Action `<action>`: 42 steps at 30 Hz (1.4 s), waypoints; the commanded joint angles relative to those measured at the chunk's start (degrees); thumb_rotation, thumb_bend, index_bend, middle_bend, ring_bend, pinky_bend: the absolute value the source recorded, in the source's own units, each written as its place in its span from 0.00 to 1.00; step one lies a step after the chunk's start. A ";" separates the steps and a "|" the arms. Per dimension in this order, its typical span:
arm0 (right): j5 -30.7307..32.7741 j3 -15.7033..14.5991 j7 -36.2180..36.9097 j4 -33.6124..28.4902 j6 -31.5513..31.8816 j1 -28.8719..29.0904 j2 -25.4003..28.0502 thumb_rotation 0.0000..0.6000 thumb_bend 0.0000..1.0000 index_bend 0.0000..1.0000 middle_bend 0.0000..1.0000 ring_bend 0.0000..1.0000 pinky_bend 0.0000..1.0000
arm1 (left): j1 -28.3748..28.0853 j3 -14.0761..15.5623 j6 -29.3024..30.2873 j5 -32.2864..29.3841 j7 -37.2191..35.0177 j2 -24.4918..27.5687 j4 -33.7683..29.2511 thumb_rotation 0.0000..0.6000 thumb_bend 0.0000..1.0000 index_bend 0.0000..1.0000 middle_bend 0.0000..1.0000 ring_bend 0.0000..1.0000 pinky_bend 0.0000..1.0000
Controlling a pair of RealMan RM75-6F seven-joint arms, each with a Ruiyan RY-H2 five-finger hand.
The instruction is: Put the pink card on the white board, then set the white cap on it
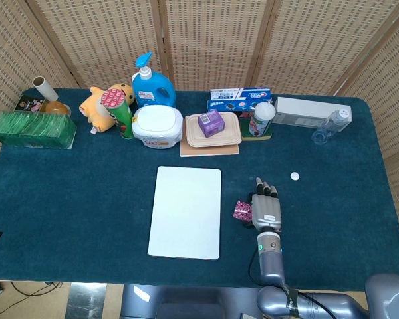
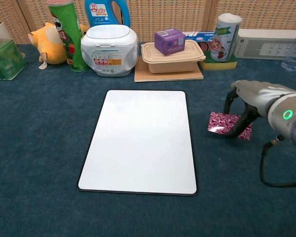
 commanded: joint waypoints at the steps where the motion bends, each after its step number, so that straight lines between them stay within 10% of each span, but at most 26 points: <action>1: 2.00 3.68 -4.20 -2.17 0.65 3.92 -1.40 1.00 0.29 0.44 0.00 0.00 0.00 | 0.05 -0.01 0.07 0.03 -0.37 0.08 0.10 1.00 0.10 0.00 0.00 0.00 0.00; 14: 8.93 10.10 -9.24 -1.47 -2.53 15.05 -7.85 1.00 0.29 0.44 0.00 0.00 0.00 | 0.37 0.37 0.36 1.30 -4.58 0.85 1.73 1.00 0.10 0.00 0.00 0.00 0.00; 31: 7.46 9.32 -7.78 16.75 -5.38 23.61 -20.58 1.00 0.29 0.44 0.00 0.00 0.00 | 0.68 1.03 0.97 3.30 -10.40 1.52 5.06 1.00 0.10 0.00 0.00 0.00 0.00; 42: 4.96 8.75 -4.65 16.34 -7.18 21.85 -19.54 1.00 0.11 0.08 0.00 0.00 0.00 | 0.34 1.18 0.44 3.43 -10.37 1.59 5.16 1.00 0.10 0.00 0.00 0.00 0.00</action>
